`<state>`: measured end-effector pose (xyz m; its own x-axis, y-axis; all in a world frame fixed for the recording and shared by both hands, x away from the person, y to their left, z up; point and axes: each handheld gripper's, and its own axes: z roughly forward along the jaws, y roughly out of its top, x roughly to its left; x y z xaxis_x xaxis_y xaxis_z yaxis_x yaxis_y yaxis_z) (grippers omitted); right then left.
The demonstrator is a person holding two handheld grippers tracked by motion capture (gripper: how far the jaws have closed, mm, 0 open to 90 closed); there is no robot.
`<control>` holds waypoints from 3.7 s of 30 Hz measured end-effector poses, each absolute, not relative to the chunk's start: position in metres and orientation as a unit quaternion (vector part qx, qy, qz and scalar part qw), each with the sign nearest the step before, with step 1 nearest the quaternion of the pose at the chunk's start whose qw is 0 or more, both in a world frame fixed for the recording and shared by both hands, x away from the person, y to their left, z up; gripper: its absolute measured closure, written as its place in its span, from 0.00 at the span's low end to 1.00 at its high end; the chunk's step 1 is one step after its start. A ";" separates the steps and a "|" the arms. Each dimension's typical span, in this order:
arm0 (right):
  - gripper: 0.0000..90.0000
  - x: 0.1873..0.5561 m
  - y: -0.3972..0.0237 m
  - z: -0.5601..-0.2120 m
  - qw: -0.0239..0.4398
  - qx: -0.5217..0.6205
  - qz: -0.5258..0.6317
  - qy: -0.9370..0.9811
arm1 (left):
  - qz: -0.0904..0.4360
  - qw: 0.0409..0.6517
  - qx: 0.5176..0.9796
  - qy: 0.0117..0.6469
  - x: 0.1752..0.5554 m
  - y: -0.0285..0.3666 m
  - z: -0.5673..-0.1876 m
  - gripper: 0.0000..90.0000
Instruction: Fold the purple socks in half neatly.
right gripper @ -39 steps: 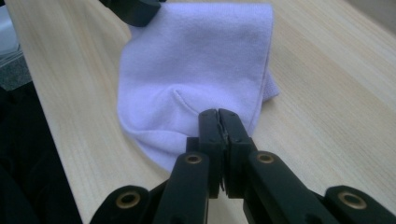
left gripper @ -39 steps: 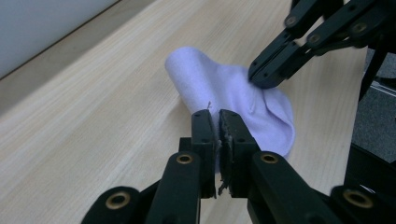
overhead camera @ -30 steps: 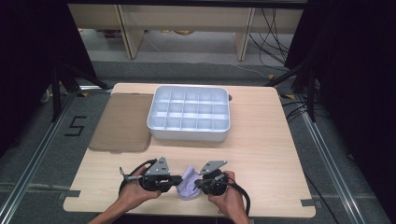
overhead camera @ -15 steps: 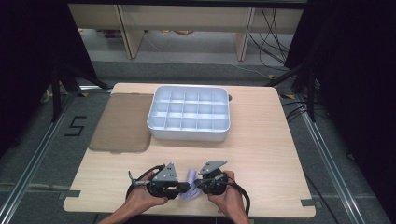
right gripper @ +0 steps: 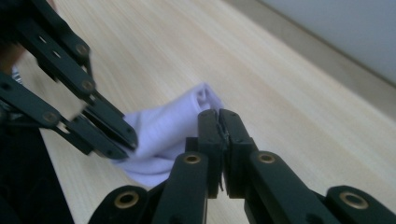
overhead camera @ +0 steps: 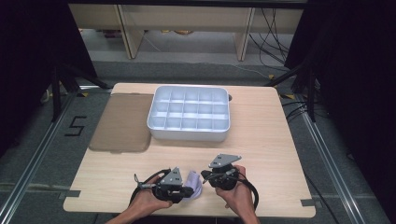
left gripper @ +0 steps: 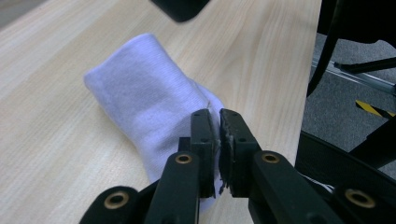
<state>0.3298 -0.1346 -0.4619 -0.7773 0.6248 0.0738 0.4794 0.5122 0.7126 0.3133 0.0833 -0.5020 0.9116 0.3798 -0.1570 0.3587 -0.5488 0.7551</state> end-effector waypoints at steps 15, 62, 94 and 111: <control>0.99 0.339 -0.107 -0.485 0.064 0.293 0.338 0.892 | 0.010 0.465 0.859 0.215 0.317 0.094 -0.484 0.91; 0.46 0.356 -0.120 -0.494 0.004 0.367 0.322 0.873 | 0.013 0.420 0.872 0.249 0.327 0.110 -0.506 0.93; 0.78 0.351 -0.117 -0.494 -0.032 0.334 0.340 0.878 | -0.019 0.430 0.866 0.255 0.317 0.116 -0.499 0.52; 0.78 0.346 -0.114 -0.490 -0.009 0.325 0.334 0.885 | 0.018 0.399 0.866 0.301 0.308 0.163 -0.502 0.34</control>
